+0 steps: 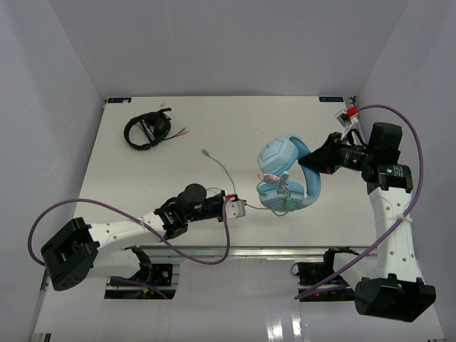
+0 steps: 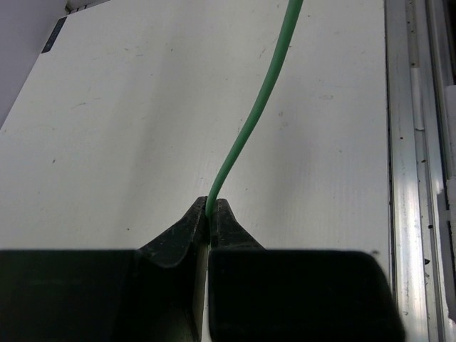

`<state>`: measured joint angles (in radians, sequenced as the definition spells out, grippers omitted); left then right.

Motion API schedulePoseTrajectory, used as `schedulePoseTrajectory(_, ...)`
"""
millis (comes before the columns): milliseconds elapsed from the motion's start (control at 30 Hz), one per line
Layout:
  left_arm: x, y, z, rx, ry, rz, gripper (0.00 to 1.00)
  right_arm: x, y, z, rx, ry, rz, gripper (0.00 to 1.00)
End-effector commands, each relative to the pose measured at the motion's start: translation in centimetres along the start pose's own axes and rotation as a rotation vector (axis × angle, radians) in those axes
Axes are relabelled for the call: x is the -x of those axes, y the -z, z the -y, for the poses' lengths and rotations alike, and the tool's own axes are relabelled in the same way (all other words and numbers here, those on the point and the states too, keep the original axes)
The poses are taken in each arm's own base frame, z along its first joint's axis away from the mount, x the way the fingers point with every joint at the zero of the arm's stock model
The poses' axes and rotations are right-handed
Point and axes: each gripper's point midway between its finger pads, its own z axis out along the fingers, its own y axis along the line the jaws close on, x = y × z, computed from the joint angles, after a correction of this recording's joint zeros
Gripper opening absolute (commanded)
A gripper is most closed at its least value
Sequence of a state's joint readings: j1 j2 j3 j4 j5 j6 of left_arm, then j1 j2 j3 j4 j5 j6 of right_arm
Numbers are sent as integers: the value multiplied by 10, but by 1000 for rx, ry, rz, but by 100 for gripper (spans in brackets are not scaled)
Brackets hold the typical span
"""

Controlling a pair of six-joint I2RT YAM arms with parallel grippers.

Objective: Wrap the headphones

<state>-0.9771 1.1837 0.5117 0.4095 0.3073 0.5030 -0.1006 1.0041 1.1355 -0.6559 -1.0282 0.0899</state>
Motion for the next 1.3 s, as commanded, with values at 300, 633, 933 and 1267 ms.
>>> schedulePoseTrajectory(300, 27, -8, 15, -104, 107, 109, 47, 7, 7, -34, 97, 24, 20, 8)
schedulePoseTrajectory(633, -17, 3, 28, -57, 148, 25, 65, 8, 6, -34, 109, 13, 18, 8)
schedulePoseTrajectory(933, -51, -4, 4, 52, 111, -69, 66, 7, 6, -36, 121, 15, 15, 8)
schedulePoseTrajectory(1267, -63, 0, -9, 87, 134, -85, 22, 7, 6, -38, 135, 14, 13, 8)
